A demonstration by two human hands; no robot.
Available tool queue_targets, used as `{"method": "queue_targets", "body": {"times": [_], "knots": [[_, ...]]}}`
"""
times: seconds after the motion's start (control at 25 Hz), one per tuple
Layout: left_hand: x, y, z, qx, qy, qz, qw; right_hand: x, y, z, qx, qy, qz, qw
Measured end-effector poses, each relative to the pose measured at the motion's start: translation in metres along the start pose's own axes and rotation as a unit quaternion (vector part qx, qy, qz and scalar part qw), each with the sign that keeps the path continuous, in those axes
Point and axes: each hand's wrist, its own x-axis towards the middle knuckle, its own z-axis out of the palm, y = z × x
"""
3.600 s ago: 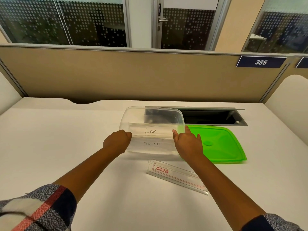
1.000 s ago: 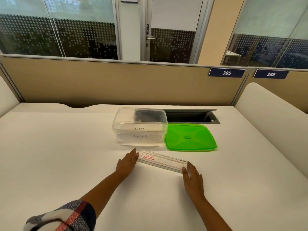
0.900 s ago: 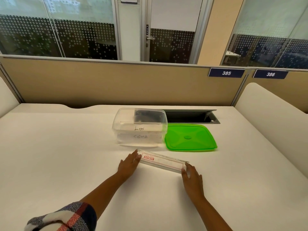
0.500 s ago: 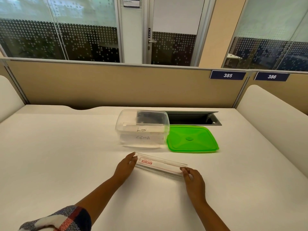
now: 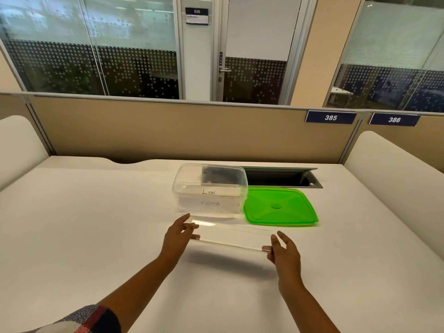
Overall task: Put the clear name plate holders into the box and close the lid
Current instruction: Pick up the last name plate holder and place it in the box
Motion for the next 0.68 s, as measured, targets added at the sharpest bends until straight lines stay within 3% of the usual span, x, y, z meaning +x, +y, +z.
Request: {"method": "queue_targets", "body": {"times": [0.08,0.24,0.44,0.68], "knots": [[-0.002,0.002,0.0,0.0,0.007,-0.007,1.0,-0.001,-0.001,-0.002,0.024,-0.016,-0.011,1.0],[-0.005,0.003,-0.004,-0.025,0.005,-0.025,0.999,-0.008,-0.001,-0.007,-0.043,-0.015,-0.145,0.988],[-0.006,0.006,-0.01,-0.031,0.002,-0.036,0.999,-0.013,0.001,-0.007,-0.092,-0.055,-0.206,0.973],[-0.01,0.014,-0.009,-0.017,0.07,-0.036,0.997,-0.011,0.008,0.0,-0.06,-0.064,-0.19,0.978]]}}
